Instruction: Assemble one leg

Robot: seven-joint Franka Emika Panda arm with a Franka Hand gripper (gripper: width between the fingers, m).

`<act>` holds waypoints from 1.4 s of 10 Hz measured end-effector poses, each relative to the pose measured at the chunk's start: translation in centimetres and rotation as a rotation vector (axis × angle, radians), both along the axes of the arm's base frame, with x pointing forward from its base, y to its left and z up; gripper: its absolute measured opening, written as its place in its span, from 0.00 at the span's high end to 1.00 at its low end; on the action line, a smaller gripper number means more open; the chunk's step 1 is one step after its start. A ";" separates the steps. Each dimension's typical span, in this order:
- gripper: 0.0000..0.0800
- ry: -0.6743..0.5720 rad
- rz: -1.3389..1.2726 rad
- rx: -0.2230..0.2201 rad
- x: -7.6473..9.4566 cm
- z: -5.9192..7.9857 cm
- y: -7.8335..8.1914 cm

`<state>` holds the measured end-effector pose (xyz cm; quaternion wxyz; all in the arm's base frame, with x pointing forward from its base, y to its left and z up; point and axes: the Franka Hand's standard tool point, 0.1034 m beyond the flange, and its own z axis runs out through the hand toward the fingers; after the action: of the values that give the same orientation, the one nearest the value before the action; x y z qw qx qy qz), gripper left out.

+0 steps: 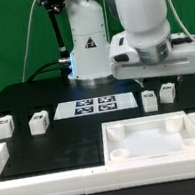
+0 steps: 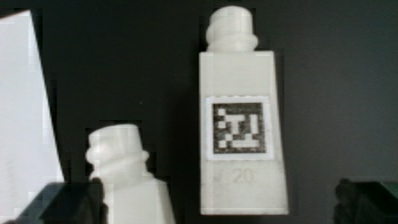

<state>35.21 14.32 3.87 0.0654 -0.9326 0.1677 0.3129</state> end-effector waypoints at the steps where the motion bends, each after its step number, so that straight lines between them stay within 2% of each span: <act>1: 0.19 0.098 0.012 0.028 -0.5 0.3 0.0; 3: 0.19 0.214 0.014 0.062 -0.1 0.0 0.2; 4: 0.19 0.301 0.024 0.081 -0.8 0.1 0.3; 5: 0.19 0.368 0.028 0.099 -0.7 -0.3 0.6; 6: 0.19 0.341 0.022 0.090 -0.2 -0.7 1.1; 7: 0.19 0.337 0.031 0.084 -0.4 -0.6 1.6; 9: 0.19 0.327 0.049 0.078 -1.0 -1.1 2.7; 14: 0.19 0.306 0.059 0.074 -1.8 -2.6 3.0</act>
Offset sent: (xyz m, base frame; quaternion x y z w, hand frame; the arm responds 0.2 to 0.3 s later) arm -0.0006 0.0094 0.0009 -0.0040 -0.2380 0.0149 0.9712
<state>33.45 17.32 1.30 0.0643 -0.8756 0.1368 0.4589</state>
